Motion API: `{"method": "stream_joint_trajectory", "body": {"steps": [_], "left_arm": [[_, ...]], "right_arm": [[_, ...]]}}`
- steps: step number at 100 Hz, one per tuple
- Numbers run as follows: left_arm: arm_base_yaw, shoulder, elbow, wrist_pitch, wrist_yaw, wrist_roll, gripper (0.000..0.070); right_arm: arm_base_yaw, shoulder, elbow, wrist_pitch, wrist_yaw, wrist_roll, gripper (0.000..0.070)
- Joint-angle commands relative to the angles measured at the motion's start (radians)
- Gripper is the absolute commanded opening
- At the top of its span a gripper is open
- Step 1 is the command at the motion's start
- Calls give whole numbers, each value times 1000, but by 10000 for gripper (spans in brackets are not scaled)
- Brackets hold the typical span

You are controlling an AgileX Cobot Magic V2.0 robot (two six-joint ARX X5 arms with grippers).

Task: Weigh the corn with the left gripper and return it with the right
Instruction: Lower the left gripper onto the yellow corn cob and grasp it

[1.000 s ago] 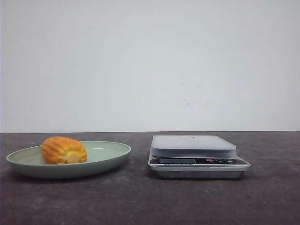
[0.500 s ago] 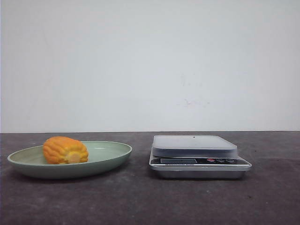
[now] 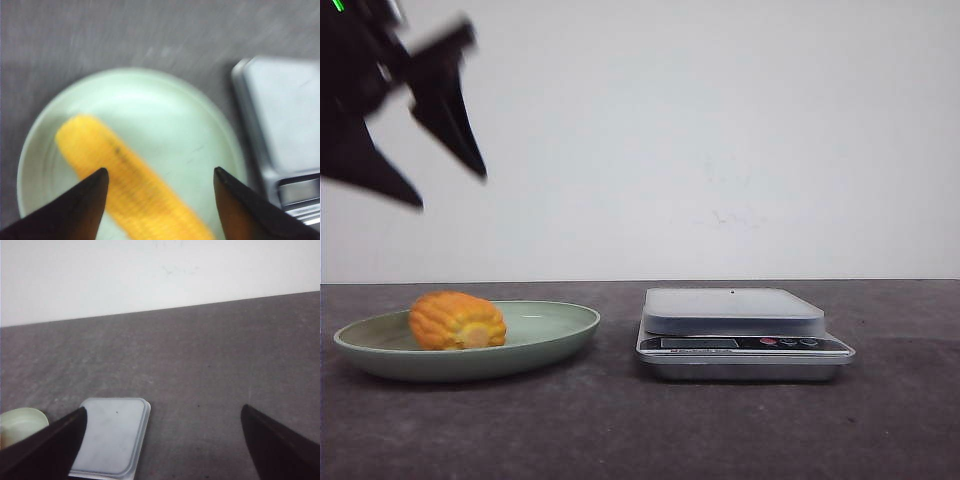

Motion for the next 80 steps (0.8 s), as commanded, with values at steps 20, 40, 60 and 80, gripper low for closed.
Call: {"method": "stream_joint_trajectory", "body": {"steps": [20, 40, 60, 80], "left_arm": [[-37, 145, 13, -30, -48, -13, 401], [-59, 201, 13, -20, -52, -32, 388], [-73, 201, 14, -1, -56, -32, 0], [-85, 159, 48, -27, -62, -20, 11]], "right_arm": [[3, 3, 18, 6, -3, -20, 628], [3, 3, 18, 5, -3, -20, 628], [3, 3, 18, -13, 0, -19, 627], [3, 3, 18, -28, 1, -20, 627]]}}
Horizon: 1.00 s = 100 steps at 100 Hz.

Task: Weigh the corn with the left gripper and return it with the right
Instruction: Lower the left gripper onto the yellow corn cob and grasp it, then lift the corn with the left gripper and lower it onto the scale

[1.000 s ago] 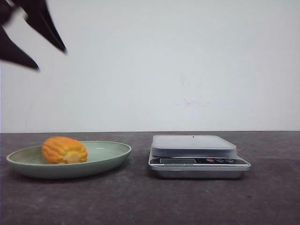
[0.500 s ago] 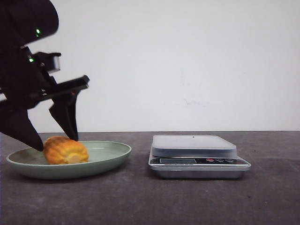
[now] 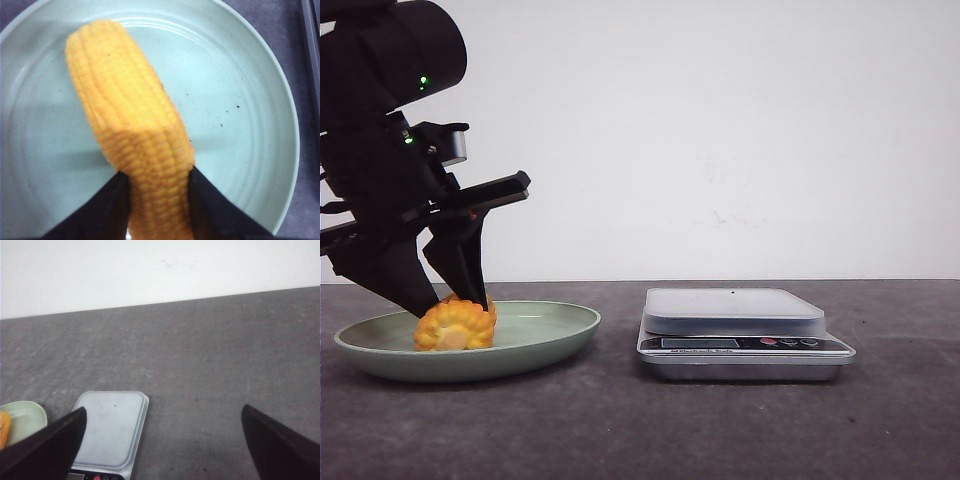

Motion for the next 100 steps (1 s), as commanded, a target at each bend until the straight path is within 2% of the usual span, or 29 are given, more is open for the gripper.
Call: {"method": "stream_joint_trajectory", "body": {"steps": [1, 13, 31, 53, 62, 69, 100], "left_arm": [[-14, -21, 31, -8, -9, 13, 11], [-61, -71, 104, -48, -5, 15, 11], [-190, -47, 328, -141, -5, 45, 12], [-280, 134, 575, -161, -18, 56, 11], [-296, 233, 655, -197, -18, 86, 11], [-303, 297, 694, -213, -22, 108, 11], [-315, 477, 722, -179, -24, 100, 11]], "right_arm": [[3, 3, 18, 3, 0, -13, 627], [3, 3, 18, -3, 0, -12, 627], [3, 3, 18, -5, -1, -11, 627], [3, 3, 18, -11, -2, -12, 627], [3, 3, 18, -26, -1, -11, 627], [3, 3, 18, -34, -1, -12, 627], [3, 3, 18, -66, -1, -16, 627]]}}
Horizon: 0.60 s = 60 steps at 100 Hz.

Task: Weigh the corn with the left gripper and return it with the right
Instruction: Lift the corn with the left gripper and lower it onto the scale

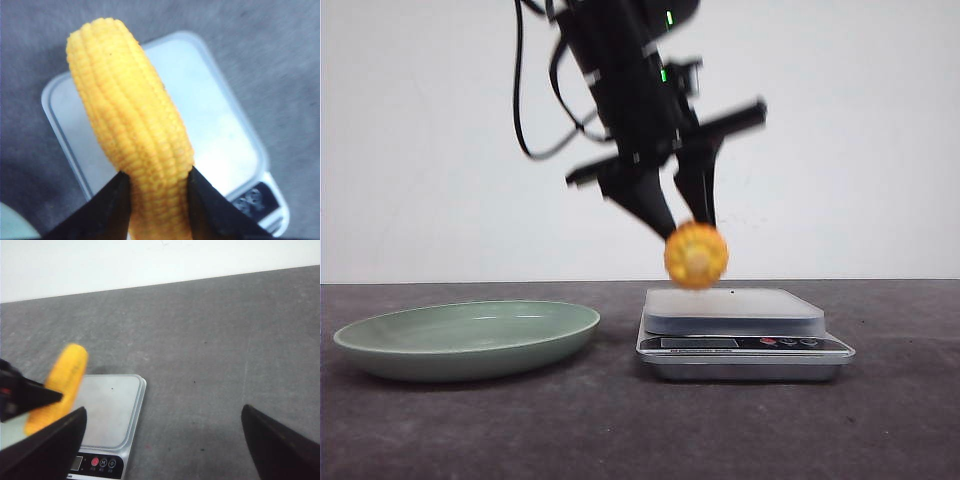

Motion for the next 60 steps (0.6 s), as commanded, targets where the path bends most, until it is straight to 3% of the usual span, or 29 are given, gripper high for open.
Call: {"method": "stream_joint_trajectory", "body": {"steps": [1, 15, 20, 27, 33, 51, 60], "left_arm": [[-11, 26, 30, 15, -3, 7, 11], [-18, 35, 30, 31, 3, 7, 57], [-20, 35, 30, 34, 4, 7, 150], [-23, 35, 30, 31, 4, 7, 334], [-25, 35, 30, 27, 3, 7, 423], [-34, 29, 42, 18, -2, 7, 442], [-34, -3, 84, -38, -49, 23, 449]], "right_arm": [[3, 3, 18, 5, -1, -15, 627], [3, 3, 18, 0, -1, -14, 627], [3, 3, 18, -5, -1, -14, 627], [3, 3, 18, -14, 0, -14, 628], [3, 3, 18, -16, -1, -14, 628], [3, 3, 18, -15, -1, -14, 628], [3, 3, 18, -15, -1, -14, 628]]}}
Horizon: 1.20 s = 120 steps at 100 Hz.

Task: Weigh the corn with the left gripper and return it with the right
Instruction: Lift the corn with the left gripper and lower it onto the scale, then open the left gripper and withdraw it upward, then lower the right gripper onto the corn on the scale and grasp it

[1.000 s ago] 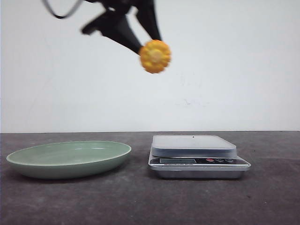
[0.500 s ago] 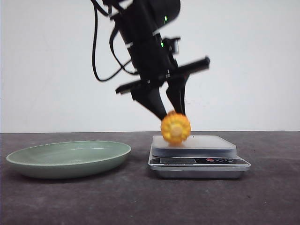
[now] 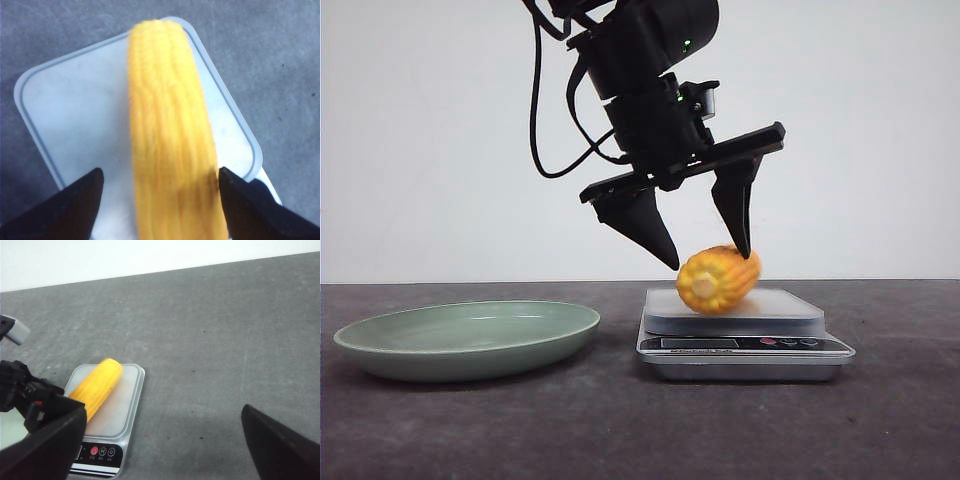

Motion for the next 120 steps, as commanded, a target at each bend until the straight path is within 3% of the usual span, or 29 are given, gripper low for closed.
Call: {"method": "stream_joint_trajectory", "body": {"steps": [1, 21, 40, 69, 107, 120], "left_arm": [[-9, -24, 58, -18, -36, 27, 449], [12, -235, 122, -59, -133, 125, 445], [82, -528, 124, -102, -184, 140, 434], [152, -903, 124, -377, -303, 143, 434], [152, -1216, 122, -756, -385, -1, 432], [152, -1321, 121, -815, -399, -59, 431]], "right_arm": [[3, 3, 18, 9, -1, -14, 628], [4, 4, 18, 10, -21, -14, 628], [31, 28, 18, 31, -51, -9, 627], [110, 175, 19, 102, -135, 25, 625], [319, 472, 55, 296, -112, 84, 622], [404, 601, 111, 321, -29, 91, 635]]}}
